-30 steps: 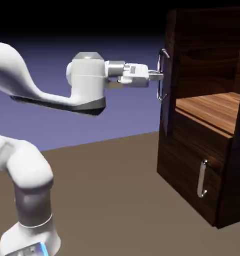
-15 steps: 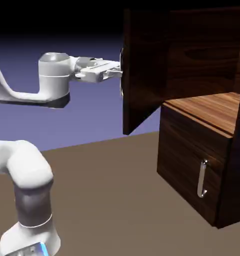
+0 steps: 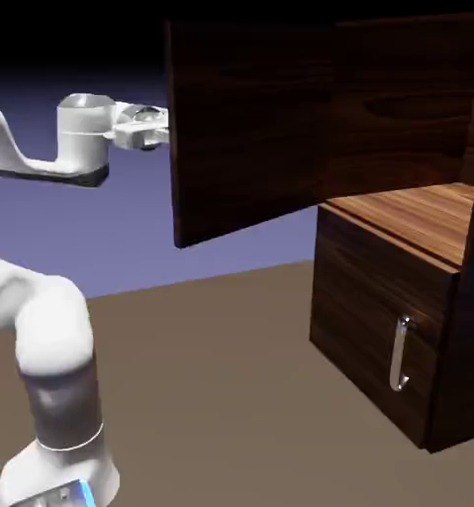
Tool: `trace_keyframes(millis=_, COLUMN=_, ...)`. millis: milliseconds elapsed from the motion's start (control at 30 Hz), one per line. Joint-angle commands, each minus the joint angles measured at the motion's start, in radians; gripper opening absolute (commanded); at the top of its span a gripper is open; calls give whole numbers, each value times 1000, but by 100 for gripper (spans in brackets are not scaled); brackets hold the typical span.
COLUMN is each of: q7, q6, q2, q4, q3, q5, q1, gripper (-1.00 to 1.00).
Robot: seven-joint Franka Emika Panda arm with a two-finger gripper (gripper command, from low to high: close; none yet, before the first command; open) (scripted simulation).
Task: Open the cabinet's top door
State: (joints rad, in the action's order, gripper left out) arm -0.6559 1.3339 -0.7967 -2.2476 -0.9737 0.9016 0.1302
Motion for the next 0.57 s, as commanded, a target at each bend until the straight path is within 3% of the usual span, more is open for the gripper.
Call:
trace_keyframes(millis=0, q7=2, q6=-31, q2=14, q4=32, q3=-37, q5=-12, q1=33, gripper=-100)
trace_keyframes(millis=533, q7=-72, q6=-367, q2=-3, q4=514, q3=-504, q5=-159, q1=607, gripper=-100)
